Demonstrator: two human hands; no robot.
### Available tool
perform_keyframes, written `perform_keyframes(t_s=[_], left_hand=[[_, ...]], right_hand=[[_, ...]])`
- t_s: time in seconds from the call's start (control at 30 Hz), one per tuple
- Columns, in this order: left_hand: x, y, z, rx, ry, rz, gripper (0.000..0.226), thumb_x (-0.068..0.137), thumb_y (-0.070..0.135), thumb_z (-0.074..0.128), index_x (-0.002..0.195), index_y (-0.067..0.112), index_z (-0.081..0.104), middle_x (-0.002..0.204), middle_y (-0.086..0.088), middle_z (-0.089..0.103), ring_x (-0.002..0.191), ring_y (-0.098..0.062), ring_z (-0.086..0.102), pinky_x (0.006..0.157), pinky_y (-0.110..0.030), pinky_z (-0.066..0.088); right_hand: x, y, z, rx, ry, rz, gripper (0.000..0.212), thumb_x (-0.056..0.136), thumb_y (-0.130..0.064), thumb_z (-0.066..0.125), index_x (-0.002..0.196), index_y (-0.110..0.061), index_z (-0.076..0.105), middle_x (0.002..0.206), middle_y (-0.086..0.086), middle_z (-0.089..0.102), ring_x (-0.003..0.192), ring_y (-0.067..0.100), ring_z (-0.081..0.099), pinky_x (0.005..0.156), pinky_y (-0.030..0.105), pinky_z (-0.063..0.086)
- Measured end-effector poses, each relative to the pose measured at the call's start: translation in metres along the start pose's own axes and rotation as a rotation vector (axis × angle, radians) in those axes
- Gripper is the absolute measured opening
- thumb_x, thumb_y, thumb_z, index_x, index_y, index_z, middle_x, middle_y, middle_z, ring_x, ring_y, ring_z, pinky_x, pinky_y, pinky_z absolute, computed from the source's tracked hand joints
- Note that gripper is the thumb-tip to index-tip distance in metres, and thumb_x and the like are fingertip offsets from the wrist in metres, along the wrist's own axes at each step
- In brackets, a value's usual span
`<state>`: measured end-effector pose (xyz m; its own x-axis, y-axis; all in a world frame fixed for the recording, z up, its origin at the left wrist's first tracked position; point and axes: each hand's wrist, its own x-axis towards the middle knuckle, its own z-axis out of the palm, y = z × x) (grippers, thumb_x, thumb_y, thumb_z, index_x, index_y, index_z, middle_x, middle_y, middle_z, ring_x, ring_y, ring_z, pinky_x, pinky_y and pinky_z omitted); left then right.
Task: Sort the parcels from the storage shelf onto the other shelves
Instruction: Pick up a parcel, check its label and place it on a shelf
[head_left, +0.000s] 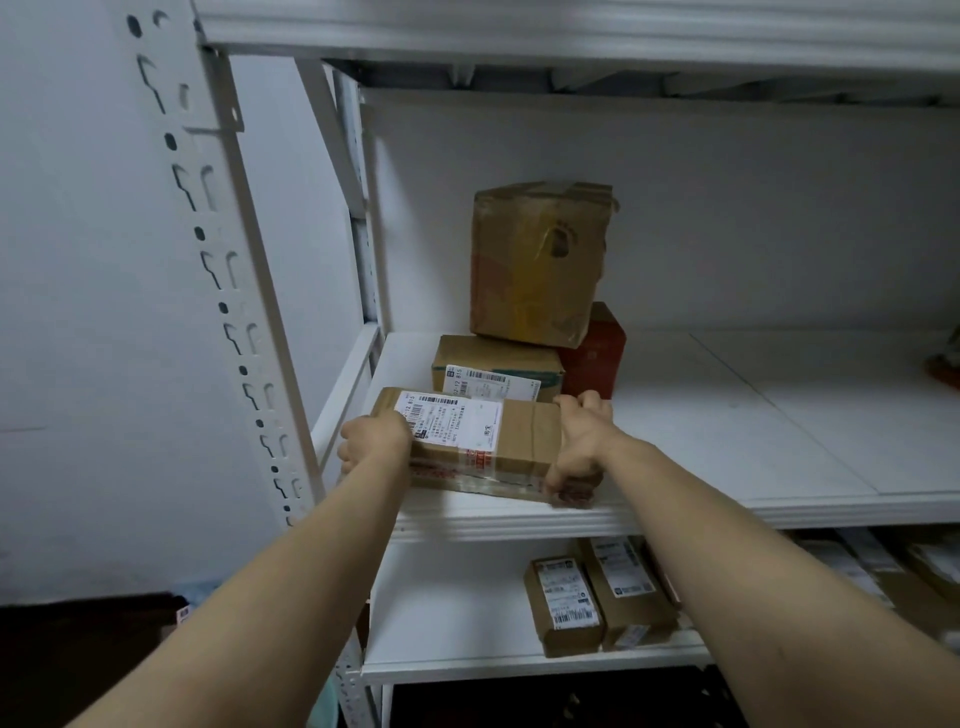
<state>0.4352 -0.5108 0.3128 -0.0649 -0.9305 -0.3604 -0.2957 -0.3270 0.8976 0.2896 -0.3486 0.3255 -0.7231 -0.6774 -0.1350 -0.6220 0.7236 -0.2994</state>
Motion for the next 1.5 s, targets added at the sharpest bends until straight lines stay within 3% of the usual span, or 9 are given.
perform_keyframes(t_s=[0.1,0.27,0.37,0.5,0.63,0.8,1.03,1.37,1.5], left_hand=[[-0.02,0.002,0.002,-0.085,0.015,0.068,0.055,0.079,0.034,0.047,0.129,0.012,0.05,0.135,-0.018,0.044,0.122,-0.038,0.043,0.103,-0.049,0.039],[-0.08,0.004,0.023,-0.2,-0.102,0.235,0.092,0.077,0.039,0.071,0.146,0.009,0.018,0.147,-0.022,0.027,0.134,-0.037,0.031,0.112,-0.045,0.029],[-0.121,-0.002,0.045,-0.281,-0.355,0.245,0.103,0.068,0.041,0.081,0.142,0.008,0.018,0.138,-0.017,0.045,0.125,-0.032,0.047,0.108,-0.045,0.038],[-0.178,-0.022,0.074,-0.279,-0.705,0.196,0.076,0.067,0.035,0.083,0.126,0.008,0.042,0.115,-0.005,0.065,0.098,-0.018,0.061,0.094,-0.041,0.049],[-0.219,-0.042,0.098,-0.225,-0.798,0.221,0.044,0.071,0.02,0.081,0.111,0.011,0.062,0.106,-0.008,0.07,0.087,-0.02,0.066,0.079,-0.032,0.052],[-0.246,-0.061,0.122,-0.092,-0.861,0.309,0.054,0.056,0.006,0.086,0.106,0.007,0.064,0.102,-0.008,0.072,0.09,-0.025,0.07,0.081,-0.043,0.059],[-0.277,-0.087,0.143,0.115,-0.987,0.488,0.105,0.02,0.024,0.088,0.117,0.009,0.05,0.106,-0.003,0.067,0.097,-0.02,0.067,0.076,-0.031,0.059],[-0.302,-0.094,0.147,0.192,-1.019,0.59,0.095,0.05,0.005,0.091,0.123,0.005,0.029,0.116,-0.005,0.054,0.109,-0.02,0.056,0.092,-0.032,0.05],[-0.304,-0.09,0.14,0.178,-1.112,0.54,0.096,0.064,0.015,0.087,0.135,0.009,0.023,0.115,0.0,0.052,0.106,-0.016,0.053,0.089,-0.028,0.044]], right_hand=[[-0.023,0.014,0.0,0.045,0.062,0.019,0.116,0.052,-0.039,0.091,0.143,-0.014,0.024,0.137,0.008,0.022,0.133,0.026,0.02,0.11,0.035,0.034],[-0.066,0.054,-0.006,0.259,0.145,0.135,0.11,0.053,-0.041,0.091,0.139,-0.015,0.028,0.134,0.008,0.025,0.128,0.025,0.025,0.106,0.033,0.034],[-0.095,0.084,-0.01,0.342,0.189,0.206,0.111,0.053,-0.042,0.09,0.14,-0.015,0.027,0.135,0.008,0.027,0.128,0.025,0.028,0.103,0.034,0.036],[-0.133,0.123,-0.009,0.443,0.241,0.291,0.114,0.052,-0.042,0.091,0.14,-0.014,0.024,0.135,0.006,0.03,0.129,0.025,0.03,0.104,0.033,0.035],[-0.169,0.16,0.003,0.492,0.284,0.345,0.121,0.051,-0.041,0.092,0.142,-0.016,0.018,0.143,0.008,0.025,0.134,0.026,0.023,0.11,0.034,0.028],[-0.191,0.178,0.005,0.495,0.277,0.333,0.14,0.054,-0.046,0.088,0.151,-0.024,-0.011,0.157,0.008,0.008,0.145,0.031,0.007,0.119,0.047,0.012],[-0.209,0.193,-0.001,0.501,0.501,0.317,0.119,0.058,-0.033,0.084,0.148,-0.021,0.007,0.147,0.009,0.026,0.139,0.029,0.024,0.116,0.047,0.023],[-0.226,0.21,-0.001,0.502,0.561,0.365,0.103,0.059,-0.027,0.084,0.139,-0.017,0.02,0.134,0.005,0.04,0.126,0.024,0.042,0.104,0.038,0.042],[-0.222,0.215,0.0,0.745,0.507,0.402,0.102,0.05,-0.025,0.088,0.134,-0.016,0.032,0.125,0.001,0.051,0.119,0.021,0.049,0.102,0.039,0.045]])
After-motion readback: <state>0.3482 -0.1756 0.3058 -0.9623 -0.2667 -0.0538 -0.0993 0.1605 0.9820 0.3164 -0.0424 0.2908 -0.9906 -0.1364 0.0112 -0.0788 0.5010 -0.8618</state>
